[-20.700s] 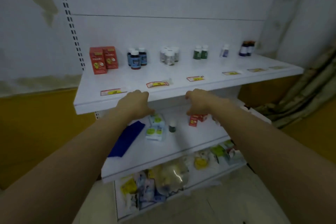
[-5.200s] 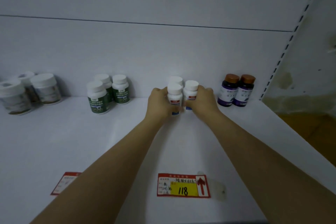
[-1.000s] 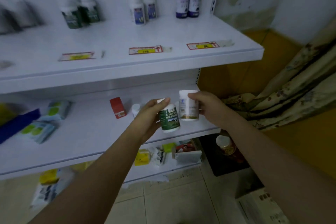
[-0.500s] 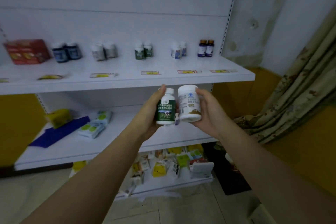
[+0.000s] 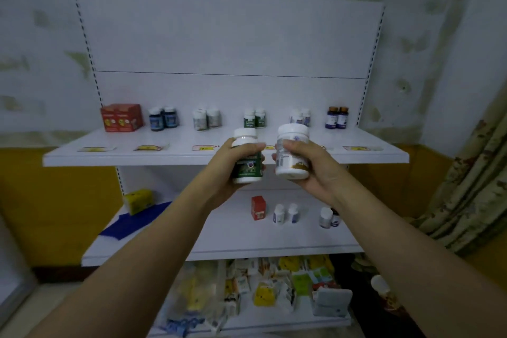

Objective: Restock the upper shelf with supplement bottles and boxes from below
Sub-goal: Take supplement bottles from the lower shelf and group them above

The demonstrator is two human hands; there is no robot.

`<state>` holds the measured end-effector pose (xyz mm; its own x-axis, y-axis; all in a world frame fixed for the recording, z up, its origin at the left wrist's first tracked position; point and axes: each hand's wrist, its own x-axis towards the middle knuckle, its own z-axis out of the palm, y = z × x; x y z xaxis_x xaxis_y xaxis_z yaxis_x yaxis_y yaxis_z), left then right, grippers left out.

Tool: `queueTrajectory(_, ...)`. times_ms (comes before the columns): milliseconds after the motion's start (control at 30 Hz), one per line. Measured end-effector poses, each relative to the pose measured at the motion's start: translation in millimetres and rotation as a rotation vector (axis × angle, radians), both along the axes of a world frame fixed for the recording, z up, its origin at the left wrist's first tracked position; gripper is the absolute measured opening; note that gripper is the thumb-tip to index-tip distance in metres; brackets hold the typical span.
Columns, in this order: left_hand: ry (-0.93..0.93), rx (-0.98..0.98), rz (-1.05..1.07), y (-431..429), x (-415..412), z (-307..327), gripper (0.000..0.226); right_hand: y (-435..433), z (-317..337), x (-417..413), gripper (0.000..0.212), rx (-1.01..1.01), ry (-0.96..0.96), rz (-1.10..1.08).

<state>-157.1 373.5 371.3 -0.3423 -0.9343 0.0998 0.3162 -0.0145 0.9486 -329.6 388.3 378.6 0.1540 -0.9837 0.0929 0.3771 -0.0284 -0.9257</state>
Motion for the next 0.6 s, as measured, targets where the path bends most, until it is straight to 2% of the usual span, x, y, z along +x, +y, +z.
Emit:
queueTrajectory(100,-0.042,-0.046,0.024,0,11,2,0.048,-4,-1,7,0.026,-0.032,0.077,-0.007)
queueTrajectory(200,-0.07,-0.07,0.073,-2,25,3,0.055,-15,-2,19,0.037,-0.062,0.113,-0.006)
queueTrajectory(300,-0.087,-0.086,0.141,-4,45,5,0.048,-27,0,39,0.049,-0.092,0.135,0.006)
queueTrajectory(600,-0.064,-0.11,0.233,-40,95,-6,0.039,-77,-14,89,0.045,-0.112,0.192,0.023)
